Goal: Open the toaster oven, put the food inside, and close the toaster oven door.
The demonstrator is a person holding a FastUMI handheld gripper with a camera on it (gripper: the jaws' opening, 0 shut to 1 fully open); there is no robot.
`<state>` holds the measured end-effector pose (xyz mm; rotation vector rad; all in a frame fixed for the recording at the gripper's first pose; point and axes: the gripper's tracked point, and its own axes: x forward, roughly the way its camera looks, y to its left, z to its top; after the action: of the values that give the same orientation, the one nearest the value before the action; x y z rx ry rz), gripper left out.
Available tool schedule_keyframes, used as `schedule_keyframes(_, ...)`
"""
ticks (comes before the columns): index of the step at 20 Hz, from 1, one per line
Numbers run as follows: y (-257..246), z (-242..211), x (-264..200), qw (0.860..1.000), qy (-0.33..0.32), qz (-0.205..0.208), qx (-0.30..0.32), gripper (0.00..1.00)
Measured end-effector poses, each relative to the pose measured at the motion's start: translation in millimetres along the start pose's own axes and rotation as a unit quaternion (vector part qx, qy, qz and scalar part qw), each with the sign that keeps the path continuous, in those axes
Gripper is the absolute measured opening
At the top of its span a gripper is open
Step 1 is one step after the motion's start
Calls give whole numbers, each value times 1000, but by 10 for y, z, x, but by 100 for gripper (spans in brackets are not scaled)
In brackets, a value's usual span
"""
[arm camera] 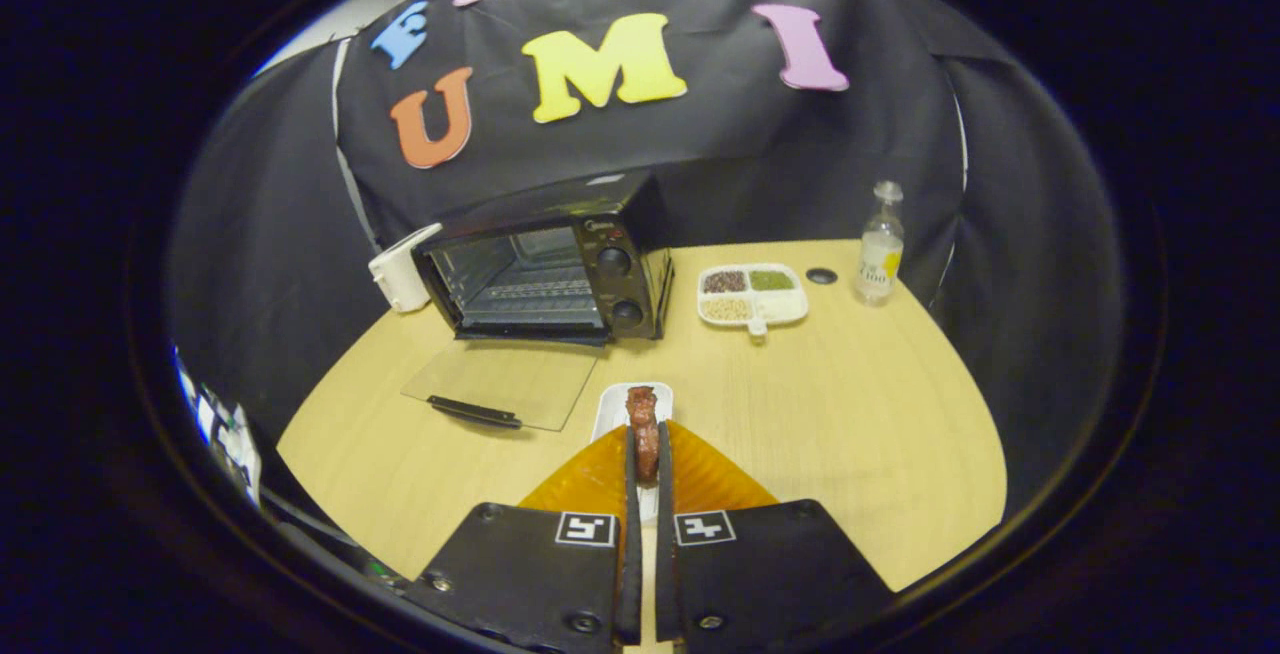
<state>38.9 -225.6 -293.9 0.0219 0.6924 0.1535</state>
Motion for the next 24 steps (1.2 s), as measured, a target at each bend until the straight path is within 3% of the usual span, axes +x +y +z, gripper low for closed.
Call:
schedule_keyframes(5, 546, 196, -11, 996, -32, -2, -80, 8)
schedule_keyframes(10, 1119, 280, 211, 995, -44, 24, -89, 8)
schedule_keyframes(14, 1515, 412, 537, 995, -72, 41, -50, 9)
schedule_keyframes(17, 1606, 587, 869, 994, -108, 17, 8, 8)
schedule_keyframes(21, 1619, 782, 1359, 985, -149, -5, 83, 8)
schedule_keyframes(24, 1701, 865, 1706, 977, -163, 5, 139, 8)
